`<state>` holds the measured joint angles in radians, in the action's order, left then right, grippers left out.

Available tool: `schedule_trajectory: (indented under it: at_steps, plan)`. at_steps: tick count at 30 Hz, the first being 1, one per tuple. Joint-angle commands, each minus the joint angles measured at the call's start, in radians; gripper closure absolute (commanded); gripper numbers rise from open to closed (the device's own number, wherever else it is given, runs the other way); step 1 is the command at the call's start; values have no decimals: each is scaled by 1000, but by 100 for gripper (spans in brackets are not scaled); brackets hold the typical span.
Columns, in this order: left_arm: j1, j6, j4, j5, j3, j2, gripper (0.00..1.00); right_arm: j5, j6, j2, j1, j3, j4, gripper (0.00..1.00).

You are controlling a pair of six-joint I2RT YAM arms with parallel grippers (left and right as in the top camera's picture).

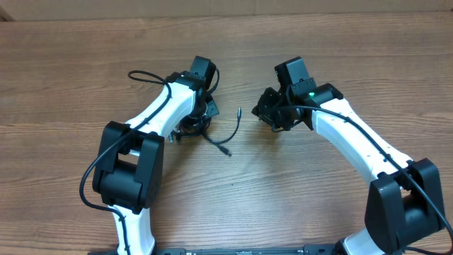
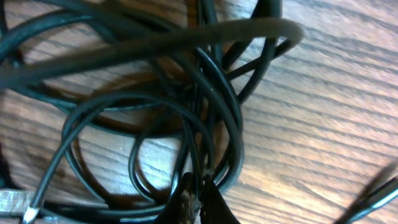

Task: Untangle cables

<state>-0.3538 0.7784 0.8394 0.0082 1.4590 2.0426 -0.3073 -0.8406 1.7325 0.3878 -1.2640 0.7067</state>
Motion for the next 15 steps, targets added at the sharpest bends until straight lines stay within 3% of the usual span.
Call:
schedule_trajectory:
  at_steps: [1,5,9,11,15]
  plan:
    - [-6,-60,117,177,145,-18,96,0,5,-21,5,-9,-9,78]
    - [-7,-130,290,216,357,-29,96,0,5,-21,5,-9,-9,78]
    - [-7,-283,297,409,422,-30,96,0,39,-21,5,-9,-19,77]
    - [-7,-434,278,538,423,-29,96,-37,145,-21,5,-9,-46,76]
    - [-7,-667,320,583,423,-29,96,-60,267,-21,5,-9,-78,73]
